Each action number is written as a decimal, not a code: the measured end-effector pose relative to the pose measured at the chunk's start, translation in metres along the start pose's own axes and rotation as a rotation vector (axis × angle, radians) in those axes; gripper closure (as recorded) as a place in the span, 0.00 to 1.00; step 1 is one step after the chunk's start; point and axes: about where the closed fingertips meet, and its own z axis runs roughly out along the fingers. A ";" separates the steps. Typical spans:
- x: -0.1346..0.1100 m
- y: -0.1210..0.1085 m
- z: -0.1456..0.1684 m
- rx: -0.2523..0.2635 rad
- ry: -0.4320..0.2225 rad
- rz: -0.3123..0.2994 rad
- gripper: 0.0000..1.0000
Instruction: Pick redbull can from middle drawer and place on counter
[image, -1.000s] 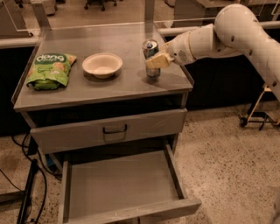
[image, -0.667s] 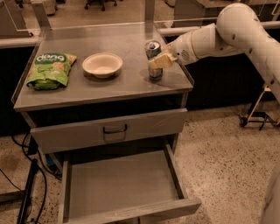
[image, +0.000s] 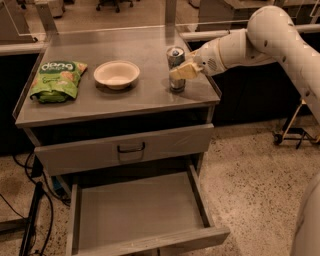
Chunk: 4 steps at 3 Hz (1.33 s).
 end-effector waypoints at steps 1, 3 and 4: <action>0.005 0.001 0.001 -0.016 -0.020 0.019 1.00; 0.009 0.002 0.001 -0.029 -0.038 0.038 0.73; 0.009 0.002 0.001 -0.029 -0.038 0.038 0.50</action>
Offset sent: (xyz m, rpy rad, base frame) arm -0.0109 -0.0183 -0.0506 0.2033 0.1055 0.0162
